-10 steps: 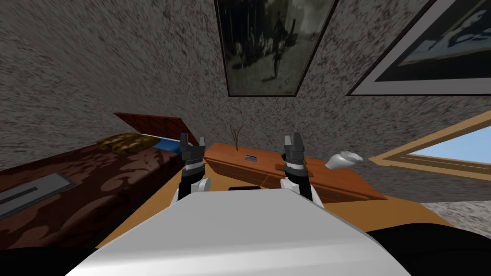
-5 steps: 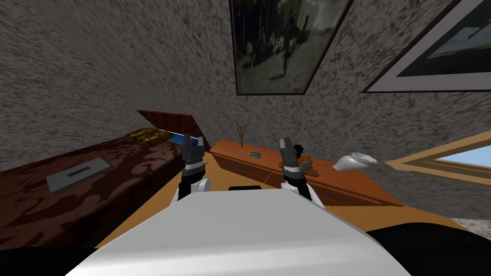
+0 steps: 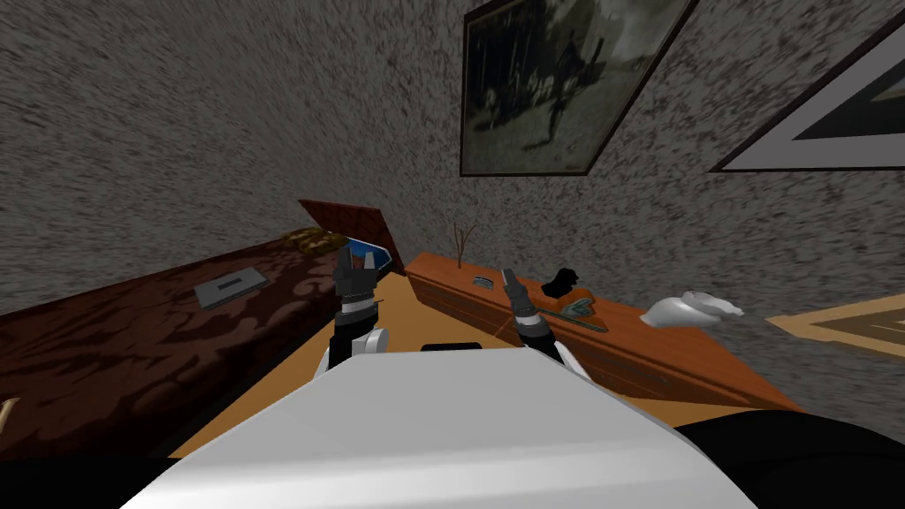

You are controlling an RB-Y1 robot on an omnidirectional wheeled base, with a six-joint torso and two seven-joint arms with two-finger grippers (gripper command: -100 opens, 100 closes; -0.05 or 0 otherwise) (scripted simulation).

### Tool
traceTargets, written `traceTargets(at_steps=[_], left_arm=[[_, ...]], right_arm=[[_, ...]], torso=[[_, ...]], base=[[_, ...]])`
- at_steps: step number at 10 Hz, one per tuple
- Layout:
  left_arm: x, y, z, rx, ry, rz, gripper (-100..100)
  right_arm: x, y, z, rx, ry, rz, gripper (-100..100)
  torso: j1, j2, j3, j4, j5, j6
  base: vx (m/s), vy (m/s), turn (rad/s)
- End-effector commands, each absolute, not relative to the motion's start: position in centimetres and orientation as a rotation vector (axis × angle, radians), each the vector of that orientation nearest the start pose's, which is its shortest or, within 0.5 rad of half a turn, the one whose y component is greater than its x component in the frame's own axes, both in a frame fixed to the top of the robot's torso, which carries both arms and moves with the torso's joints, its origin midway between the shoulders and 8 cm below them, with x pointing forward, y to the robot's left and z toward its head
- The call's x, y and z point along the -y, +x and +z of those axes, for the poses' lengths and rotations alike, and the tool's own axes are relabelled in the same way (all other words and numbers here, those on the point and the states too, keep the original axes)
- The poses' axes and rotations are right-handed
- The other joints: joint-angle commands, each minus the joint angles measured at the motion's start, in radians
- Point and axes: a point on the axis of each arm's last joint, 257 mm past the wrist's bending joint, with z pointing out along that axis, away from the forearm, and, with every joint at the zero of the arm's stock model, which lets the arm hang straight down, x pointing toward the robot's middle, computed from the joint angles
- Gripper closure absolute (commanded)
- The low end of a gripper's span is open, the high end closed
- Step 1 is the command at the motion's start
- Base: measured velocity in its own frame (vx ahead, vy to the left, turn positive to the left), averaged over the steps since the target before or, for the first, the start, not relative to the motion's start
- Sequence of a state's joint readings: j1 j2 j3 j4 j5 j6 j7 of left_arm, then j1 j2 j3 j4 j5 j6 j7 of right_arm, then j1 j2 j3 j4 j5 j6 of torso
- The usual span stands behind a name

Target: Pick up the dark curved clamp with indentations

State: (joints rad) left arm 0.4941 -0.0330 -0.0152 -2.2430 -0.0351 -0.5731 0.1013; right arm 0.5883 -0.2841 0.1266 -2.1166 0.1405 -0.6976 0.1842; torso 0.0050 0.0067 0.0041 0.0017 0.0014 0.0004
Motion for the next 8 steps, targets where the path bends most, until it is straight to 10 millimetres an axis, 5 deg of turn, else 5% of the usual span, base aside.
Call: traceTargets(at_steps=[1,8], left_arm=[[-27.1,34.0,2.4,-0.550,-0.663,-1.402,0],[-27.1,34.0,2.4,-0.551,-0.663,-1.402,0]], right_arm=[[19.9,32.8,-8.5,-1.075,0.294,1.172,-100],[18.2,31.5,-18.8,-1.368,0.211,1.147,-100]], torso=[[0.000,0.000,0.000,0.000,0.000,0.000],[-0.003,-0.004,-0.002,-0.001,-0.001,-0.001]], base=[[-0.057,0.075,0.164],[-0.034,0.085,0.184]])
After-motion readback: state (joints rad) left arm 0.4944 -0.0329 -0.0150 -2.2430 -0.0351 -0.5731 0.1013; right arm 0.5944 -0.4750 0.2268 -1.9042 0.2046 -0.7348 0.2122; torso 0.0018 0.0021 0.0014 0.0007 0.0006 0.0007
